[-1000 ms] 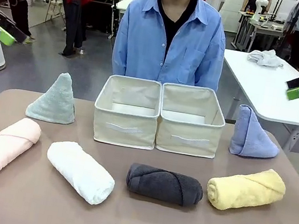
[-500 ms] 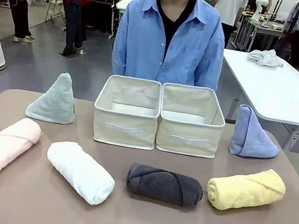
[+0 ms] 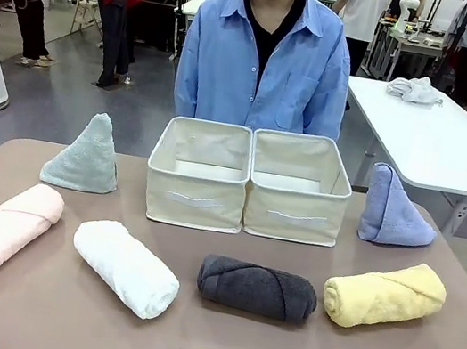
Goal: Sort the towels based on their folding style.
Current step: Pick up one triangle-folded towel and place it in the left Fabric basket.
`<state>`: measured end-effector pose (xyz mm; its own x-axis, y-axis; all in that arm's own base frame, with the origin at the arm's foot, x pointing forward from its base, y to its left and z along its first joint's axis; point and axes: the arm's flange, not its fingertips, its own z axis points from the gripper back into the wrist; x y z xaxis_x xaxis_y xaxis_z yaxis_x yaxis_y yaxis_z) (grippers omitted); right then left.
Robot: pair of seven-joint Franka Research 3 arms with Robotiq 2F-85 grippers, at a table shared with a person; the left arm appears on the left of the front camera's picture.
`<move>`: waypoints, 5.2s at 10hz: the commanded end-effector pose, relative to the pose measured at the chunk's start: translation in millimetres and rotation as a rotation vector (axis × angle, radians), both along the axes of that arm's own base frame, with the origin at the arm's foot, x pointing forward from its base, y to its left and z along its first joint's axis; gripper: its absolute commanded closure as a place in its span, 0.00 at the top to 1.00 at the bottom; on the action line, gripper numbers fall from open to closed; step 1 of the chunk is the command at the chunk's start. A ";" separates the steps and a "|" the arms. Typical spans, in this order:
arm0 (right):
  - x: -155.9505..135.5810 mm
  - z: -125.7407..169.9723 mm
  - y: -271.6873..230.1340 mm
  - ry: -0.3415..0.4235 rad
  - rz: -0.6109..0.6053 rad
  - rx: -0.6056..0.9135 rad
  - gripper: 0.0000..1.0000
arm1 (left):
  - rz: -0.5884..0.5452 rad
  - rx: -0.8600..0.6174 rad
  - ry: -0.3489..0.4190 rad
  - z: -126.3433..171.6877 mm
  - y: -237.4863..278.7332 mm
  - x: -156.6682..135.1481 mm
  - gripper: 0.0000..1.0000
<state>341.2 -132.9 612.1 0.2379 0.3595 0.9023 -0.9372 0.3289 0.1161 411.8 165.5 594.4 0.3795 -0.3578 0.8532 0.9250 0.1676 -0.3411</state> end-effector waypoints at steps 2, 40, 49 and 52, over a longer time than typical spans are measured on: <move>-21.4 -4.9 6.8 0.028 -0.052 -0.060 1.00 | 0.128 0.134 0.007 6.5 -8.8 -15.4 1.00; -23.2 -2.6 0.5 0.027 -0.027 -0.072 1.00 | -0.313 1.168 -0.397 -72.5 -258.0 191.7 1.00; -23.2 -2.6 0.5 0.027 -0.027 -0.072 1.00 | -0.505 1.163 -0.283 -133.1 -301.3 219.7 1.00; -23.2 -2.6 0.5 0.027 -0.027 -0.072 1.00 | -0.503 1.183 -0.287 -139.5 -305.2 220.2 0.87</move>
<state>318.1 -133.1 610.5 0.2816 0.4215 0.8620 -0.9217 0.3686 0.1209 624.8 -136.5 449.9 -0.1682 -0.9857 -0.0119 0.9857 -0.1680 -0.0161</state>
